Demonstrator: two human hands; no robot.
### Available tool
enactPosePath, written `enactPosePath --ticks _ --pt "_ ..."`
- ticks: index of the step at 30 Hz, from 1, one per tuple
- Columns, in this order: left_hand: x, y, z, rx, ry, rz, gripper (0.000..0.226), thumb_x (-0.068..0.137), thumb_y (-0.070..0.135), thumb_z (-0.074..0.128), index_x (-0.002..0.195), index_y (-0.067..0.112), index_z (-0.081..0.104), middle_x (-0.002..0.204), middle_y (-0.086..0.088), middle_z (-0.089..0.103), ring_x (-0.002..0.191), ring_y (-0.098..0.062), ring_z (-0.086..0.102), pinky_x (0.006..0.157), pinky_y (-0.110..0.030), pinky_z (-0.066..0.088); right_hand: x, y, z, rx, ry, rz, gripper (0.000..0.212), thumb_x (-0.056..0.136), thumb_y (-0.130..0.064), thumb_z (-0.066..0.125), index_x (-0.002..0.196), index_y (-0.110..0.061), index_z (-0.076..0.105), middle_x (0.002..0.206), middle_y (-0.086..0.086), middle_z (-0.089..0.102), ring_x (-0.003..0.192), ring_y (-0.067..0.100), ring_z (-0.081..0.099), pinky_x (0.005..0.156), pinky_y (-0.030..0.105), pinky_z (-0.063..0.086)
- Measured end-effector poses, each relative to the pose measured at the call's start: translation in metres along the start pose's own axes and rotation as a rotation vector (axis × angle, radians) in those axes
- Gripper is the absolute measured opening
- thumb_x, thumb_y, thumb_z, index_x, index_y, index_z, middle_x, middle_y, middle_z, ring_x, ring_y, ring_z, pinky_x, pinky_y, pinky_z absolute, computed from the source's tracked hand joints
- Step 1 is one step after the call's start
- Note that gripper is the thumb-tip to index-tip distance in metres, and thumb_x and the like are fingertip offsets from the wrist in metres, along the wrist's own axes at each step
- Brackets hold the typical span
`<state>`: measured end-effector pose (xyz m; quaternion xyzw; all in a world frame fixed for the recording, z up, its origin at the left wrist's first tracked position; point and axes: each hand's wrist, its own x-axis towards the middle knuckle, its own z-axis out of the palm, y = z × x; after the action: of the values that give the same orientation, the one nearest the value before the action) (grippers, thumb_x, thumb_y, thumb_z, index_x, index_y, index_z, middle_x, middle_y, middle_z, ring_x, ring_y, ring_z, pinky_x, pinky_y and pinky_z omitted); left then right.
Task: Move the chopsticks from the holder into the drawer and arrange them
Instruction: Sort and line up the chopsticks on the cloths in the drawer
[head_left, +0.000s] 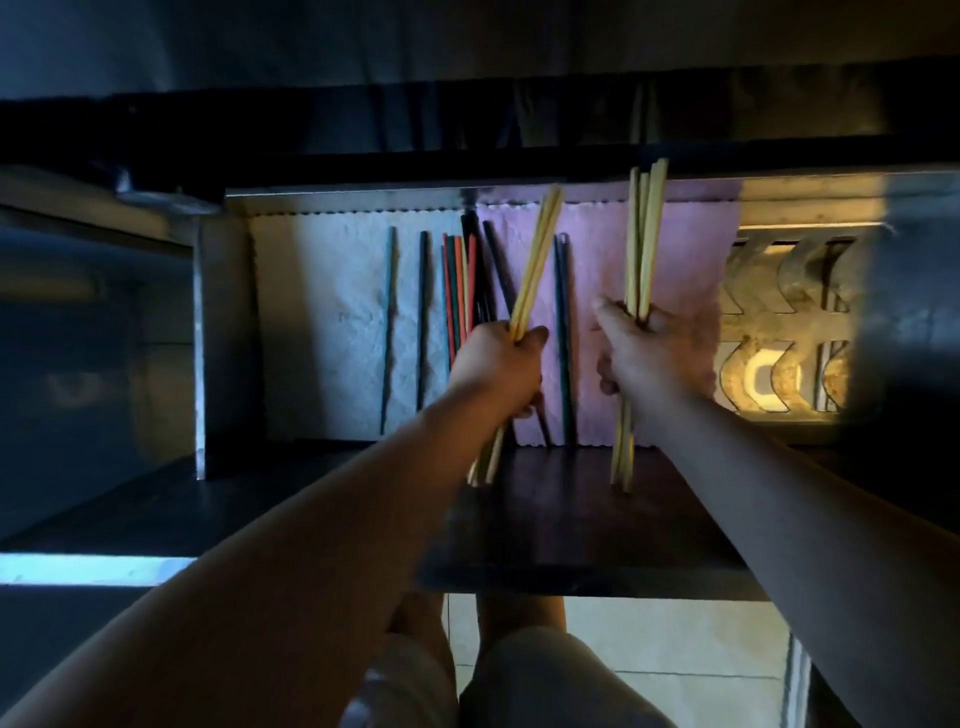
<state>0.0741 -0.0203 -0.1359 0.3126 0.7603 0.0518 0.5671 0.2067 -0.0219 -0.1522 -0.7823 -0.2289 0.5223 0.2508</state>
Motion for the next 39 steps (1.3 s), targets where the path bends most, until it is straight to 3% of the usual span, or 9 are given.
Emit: enactPosePath --ticks 3,8,12,16,18,21,26,32,39 --pt "0.005 -0.023 -0.035 0.124 0.074 0.005 0.03 0.09 0.029 0.059 0.065 0.014 0.052 0.056 -0.003 0.054 0.051 -0.023 0.054 0.051 -0.026 0.048 0.0 0.003 0.023 0.007 -0.016 -0.012 0.034 0.088 -0.039 0.061 0.061 -0.019 0.058 0.042 -0.004 0.039 0.036 0.016 0.039 0.044 0.023 0.034" --pt "0.013 -0.051 -0.08 0.019 0.159 -0.116 0.02 0.087 0.024 0.059 0.069 0.015 0.055 0.052 -0.001 0.049 0.043 -0.021 0.046 0.048 -0.025 0.041 -0.003 0.009 0.062 -0.111 -0.076 -0.021 0.026 0.085 -0.028 0.068 0.064 -0.013 0.06 0.04 -0.008 0.037 0.034 0.01 0.038 0.044 0.023 0.032" --pt "0.025 -0.064 -0.097 -0.11 0.207 -0.155 0.013 0.087 0.022 0.059 0.076 0.015 0.059 0.054 -0.001 0.049 0.044 -0.021 0.045 0.047 -0.026 0.042 -0.005 0.014 0.098 -0.203 -0.064 -0.063 0.018 0.071 -0.033 0.07 0.068 -0.016 0.064 0.061 0.005 0.055 0.057 0.015 0.054 0.058 0.025 0.041" --pt "0.038 -0.077 -0.101 -0.277 0.271 -0.161 0.016 0.086 0.019 0.058 0.071 0.017 0.057 0.054 -0.001 0.048 0.042 -0.019 0.043 0.045 -0.025 0.038 -0.006 0.017 0.122 -0.28 -0.082 -0.037 0.017 0.081 -0.024 0.065 0.093 -0.016 0.074 0.071 0.002 0.06 0.07 0.023 0.058 0.066 0.027 0.045" --pt "0.043 -0.081 -0.102 -0.314 0.284 -0.171 0.013 0.086 0.02 0.057 0.074 0.017 0.059 0.054 -0.001 0.049 0.042 -0.018 0.044 0.047 -0.027 0.041 -0.008 0.016 0.132 -0.322 -0.062 -0.057 0.023 0.08 -0.027 0.063 0.098 -0.018 0.074 0.085 0.004 0.069 0.082 0.024 0.064 0.075 0.026 0.05" --pt "0.05 -0.086 -0.103 -0.325 0.302 -0.161 0.013 0.086 0.02 0.056 0.076 0.015 0.062 0.057 -0.002 0.051 0.045 -0.02 0.047 0.052 -0.03 0.044 -0.016 0.014 0.139 -0.482 0.052 -0.137 0.037 0.075 -0.041 0.054 0.095 -0.017 0.073 0.09 0.011 0.074 0.086 0.033 0.069 0.08 0.039 0.056" --pt "0.055 -0.091 -0.103 -0.279 0.345 -0.113 0.015 0.083 0.024 0.055 0.075 0.014 0.062 0.064 -0.004 0.058 0.065 -0.038 0.063 0.059 -0.041 0.052 -0.027 0.011 0.137 -0.583 0.184 -0.181 0.025 0.084 -0.025 0.06 0.1 -0.01 0.071 0.099 0.017 0.071 0.097 0.035 0.066 0.084 0.036 0.053" --pt "0.054 -0.099 -0.111 -0.249 0.358 -0.115 0.015 0.088 0.027 0.059 0.095 0.019 0.07 0.074 0.001 0.065 0.071 -0.021 0.067 0.056 -0.023 0.045 -0.021 0.011 0.15 -0.597 0.158 -0.128 0.029 0.079 -0.032 0.061 0.096 -0.009 0.068 0.098 0.016 0.07 0.093 0.035 0.066 0.083 0.045 0.055" --pt "0.059 -0.099 -0.111 -0.168 0.298 -0.154 0.019 0.077 0.022 0.071 0.094 0.014 0.071 0.081 -0.004 0.07 0.079 -0.025 0.069 0.073 -0.032 0.058 -0.014 0.001 0.157 -0.676 0.171 -0.054 0.043 0.084 -0.035 0.065 0.116 -0.005 0.061 0.119 0.016 0.062 0.111 0.033 0.06 0.097 0.043 0.049"
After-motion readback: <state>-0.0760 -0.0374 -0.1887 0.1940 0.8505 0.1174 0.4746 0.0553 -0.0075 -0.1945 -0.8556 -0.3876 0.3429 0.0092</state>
